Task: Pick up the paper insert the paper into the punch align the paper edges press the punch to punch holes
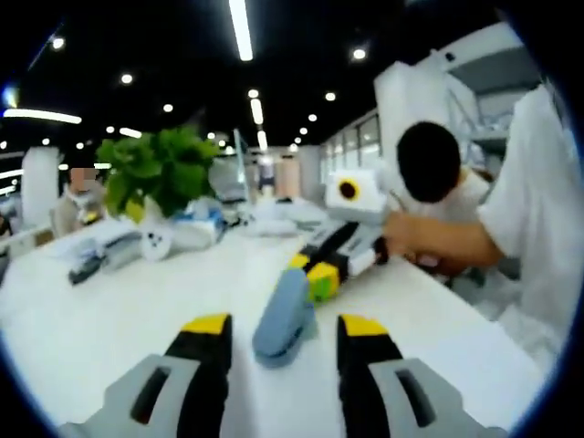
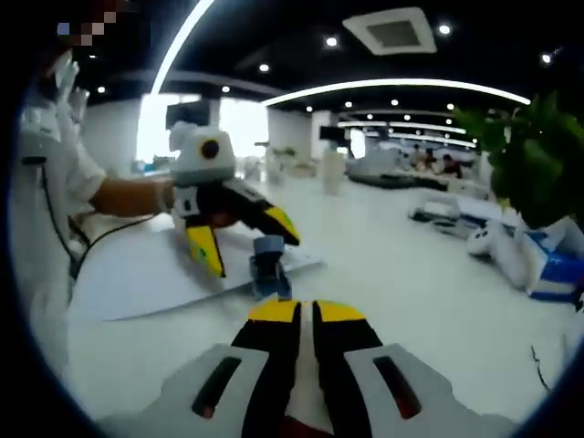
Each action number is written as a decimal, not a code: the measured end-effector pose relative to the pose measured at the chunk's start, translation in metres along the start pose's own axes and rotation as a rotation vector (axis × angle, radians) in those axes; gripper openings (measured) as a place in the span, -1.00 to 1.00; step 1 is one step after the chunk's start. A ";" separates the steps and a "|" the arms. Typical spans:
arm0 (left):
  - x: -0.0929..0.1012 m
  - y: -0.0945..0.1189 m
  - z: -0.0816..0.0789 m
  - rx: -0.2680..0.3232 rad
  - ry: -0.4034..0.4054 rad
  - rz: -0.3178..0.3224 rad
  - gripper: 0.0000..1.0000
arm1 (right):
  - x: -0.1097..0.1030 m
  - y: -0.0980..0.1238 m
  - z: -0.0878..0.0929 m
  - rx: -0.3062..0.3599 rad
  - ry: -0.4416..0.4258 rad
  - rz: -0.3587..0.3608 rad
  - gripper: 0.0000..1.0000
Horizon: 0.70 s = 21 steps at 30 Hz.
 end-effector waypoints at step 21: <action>0.000 0.004 0.003 0.029 0.028 0.002 -0.01 | -0.013 -0.017 -0.003 0.003 0.111 -0.186 -0.48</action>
Point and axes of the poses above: the point that each gripper's makers call its tool centre point, and the gripper's own axes: y roughly backward along the fingers, x roughly to its right, z roughly out of its underside, the point moved 2 cm from there along y, roughly backward along the fingers, and after that the axes turned 7 degrees about y, right-handed, at the moved point
